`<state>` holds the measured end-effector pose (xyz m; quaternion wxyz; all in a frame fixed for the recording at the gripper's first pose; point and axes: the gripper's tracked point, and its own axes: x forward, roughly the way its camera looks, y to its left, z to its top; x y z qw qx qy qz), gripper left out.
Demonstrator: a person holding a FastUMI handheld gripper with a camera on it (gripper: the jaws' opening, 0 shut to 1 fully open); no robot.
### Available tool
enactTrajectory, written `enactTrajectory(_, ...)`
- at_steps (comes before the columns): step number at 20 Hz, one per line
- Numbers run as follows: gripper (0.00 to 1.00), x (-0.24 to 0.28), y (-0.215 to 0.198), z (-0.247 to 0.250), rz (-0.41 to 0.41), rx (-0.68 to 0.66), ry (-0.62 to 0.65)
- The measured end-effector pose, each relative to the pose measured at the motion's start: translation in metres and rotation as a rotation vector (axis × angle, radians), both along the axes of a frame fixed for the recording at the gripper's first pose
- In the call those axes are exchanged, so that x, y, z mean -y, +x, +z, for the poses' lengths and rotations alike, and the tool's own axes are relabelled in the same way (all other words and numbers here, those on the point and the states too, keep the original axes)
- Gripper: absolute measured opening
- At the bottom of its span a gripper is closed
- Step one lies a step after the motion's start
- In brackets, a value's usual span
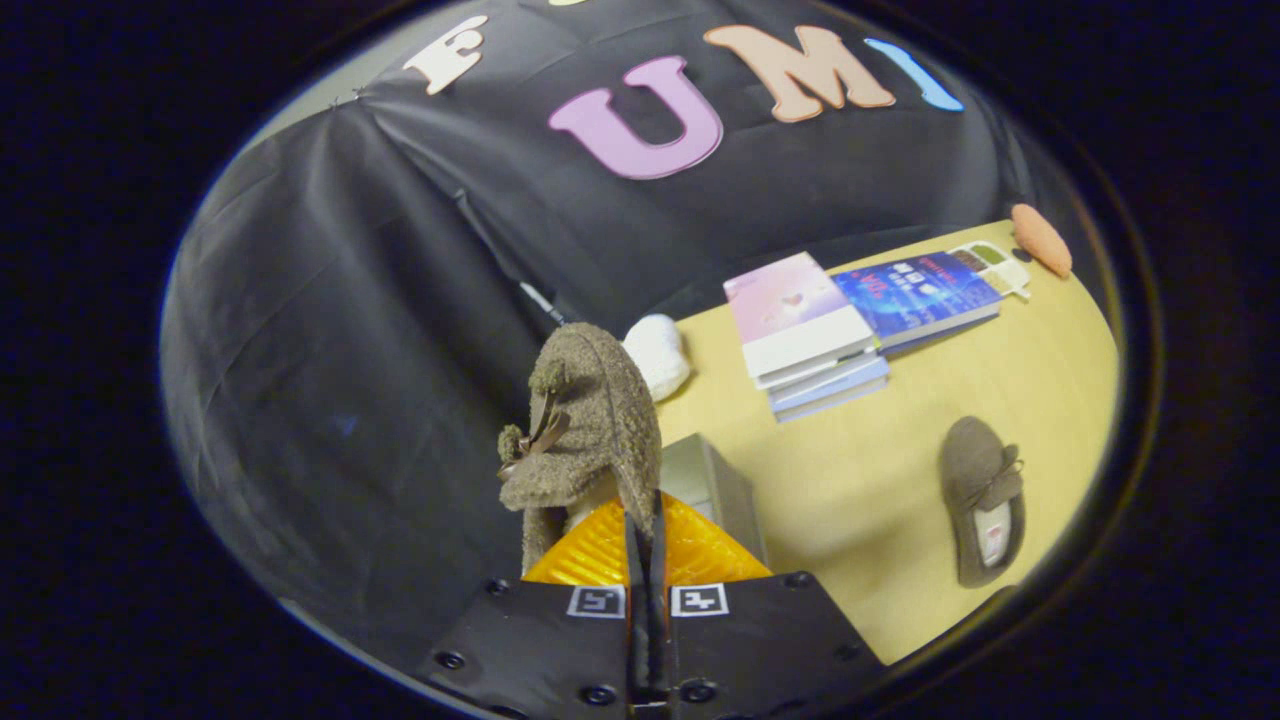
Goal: Open the storage box then place both shoes into the box .Put the left shoe in first, then the right shoe, with the right side of both shoes facing outward in a uniform manner.
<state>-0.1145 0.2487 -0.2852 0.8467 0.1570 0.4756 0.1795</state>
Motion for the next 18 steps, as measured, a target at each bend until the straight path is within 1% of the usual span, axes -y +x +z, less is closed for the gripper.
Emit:
enactTrajectory(3,0.03,-0.019,-0.023,-0.019,0.064,-0.033,-0.023)
enactTrajectory(11,0.03,-0.044,-0.065,-0.073,0.122,-0.146,-0.097)
enactTrajectory(14,0.04,-0.052,-0.071,-0.087,0.135,-0.164,-0.116)
enactTrajectory(15,0.08,-0.060,-0.075,-0.094,0.150,-0.174,-0.107)
enactTrajectory(18,0.29,-0.063,-0.086,-0.103,0.183,-0.192,-0.112)
